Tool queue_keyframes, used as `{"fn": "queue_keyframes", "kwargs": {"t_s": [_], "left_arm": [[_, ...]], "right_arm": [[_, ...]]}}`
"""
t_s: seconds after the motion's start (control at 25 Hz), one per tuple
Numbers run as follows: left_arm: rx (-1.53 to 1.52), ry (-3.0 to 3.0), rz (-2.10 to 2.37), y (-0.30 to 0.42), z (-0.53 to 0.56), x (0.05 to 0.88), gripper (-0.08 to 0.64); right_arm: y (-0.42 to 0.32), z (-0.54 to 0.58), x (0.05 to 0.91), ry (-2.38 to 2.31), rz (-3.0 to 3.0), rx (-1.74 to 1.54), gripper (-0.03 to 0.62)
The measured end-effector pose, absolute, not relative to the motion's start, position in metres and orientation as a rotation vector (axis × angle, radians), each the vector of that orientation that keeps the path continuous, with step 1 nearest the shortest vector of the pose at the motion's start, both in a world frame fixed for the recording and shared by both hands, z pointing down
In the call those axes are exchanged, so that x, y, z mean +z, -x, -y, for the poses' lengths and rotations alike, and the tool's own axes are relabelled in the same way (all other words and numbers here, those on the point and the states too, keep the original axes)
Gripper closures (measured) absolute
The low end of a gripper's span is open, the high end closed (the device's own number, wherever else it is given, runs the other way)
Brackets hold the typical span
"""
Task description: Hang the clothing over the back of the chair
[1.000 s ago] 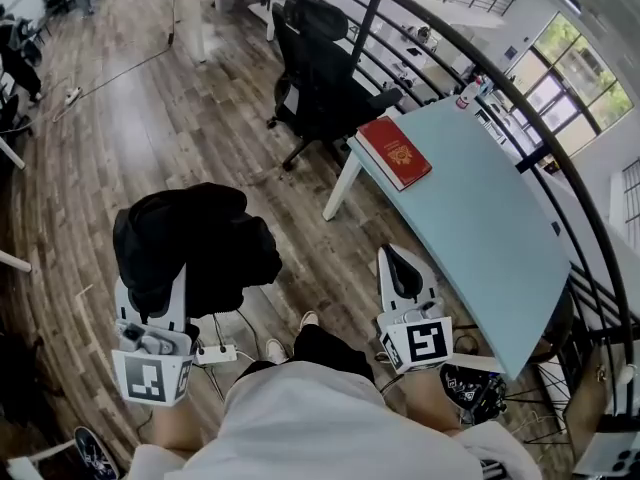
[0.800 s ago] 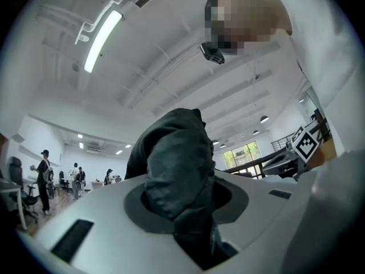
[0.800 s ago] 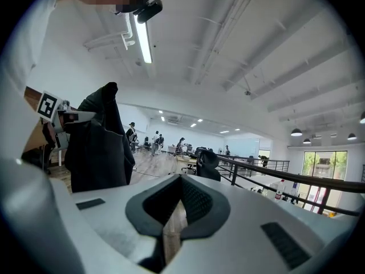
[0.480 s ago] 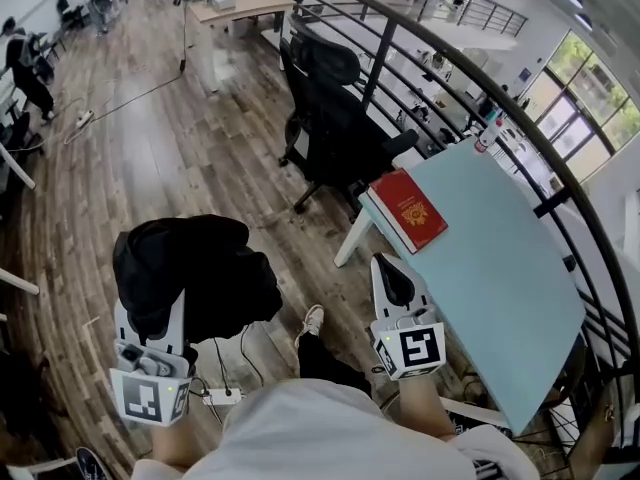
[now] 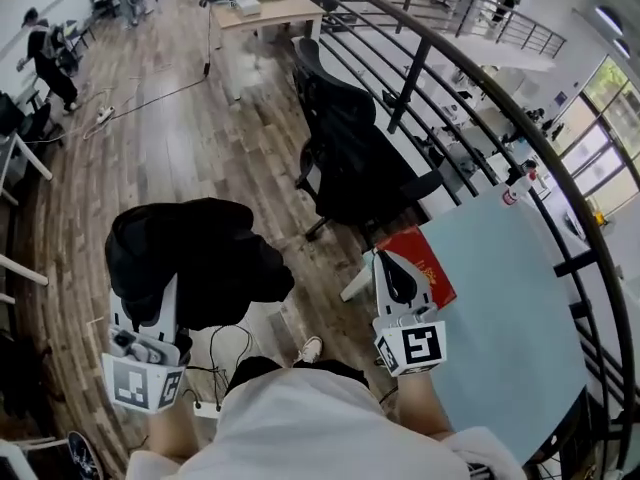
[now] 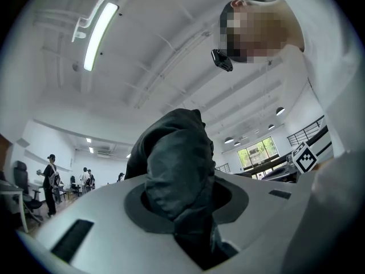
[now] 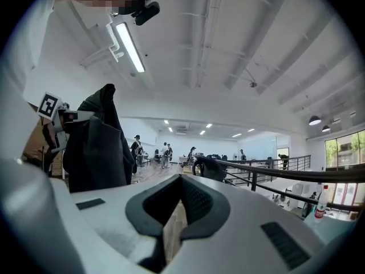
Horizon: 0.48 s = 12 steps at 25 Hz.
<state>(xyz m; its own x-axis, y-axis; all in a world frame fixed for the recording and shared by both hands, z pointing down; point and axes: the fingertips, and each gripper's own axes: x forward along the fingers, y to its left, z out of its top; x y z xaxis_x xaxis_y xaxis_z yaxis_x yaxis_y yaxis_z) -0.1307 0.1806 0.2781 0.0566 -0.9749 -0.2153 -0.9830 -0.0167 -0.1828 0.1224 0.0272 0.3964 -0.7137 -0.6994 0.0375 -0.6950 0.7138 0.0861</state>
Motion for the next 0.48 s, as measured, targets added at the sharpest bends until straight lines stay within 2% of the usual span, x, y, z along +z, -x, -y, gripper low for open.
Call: {"fn": "queue_keyframes", "kwargs": {"t_s": [0.48], "left_arm": [[0.019, 2.166, -1.968, 0.147, -0.068, 0.301, 0.425]], "right_arm": [[-0.084, 0.039, 0.391, -1.112, 2.872, -0.099, 0.577]]}}
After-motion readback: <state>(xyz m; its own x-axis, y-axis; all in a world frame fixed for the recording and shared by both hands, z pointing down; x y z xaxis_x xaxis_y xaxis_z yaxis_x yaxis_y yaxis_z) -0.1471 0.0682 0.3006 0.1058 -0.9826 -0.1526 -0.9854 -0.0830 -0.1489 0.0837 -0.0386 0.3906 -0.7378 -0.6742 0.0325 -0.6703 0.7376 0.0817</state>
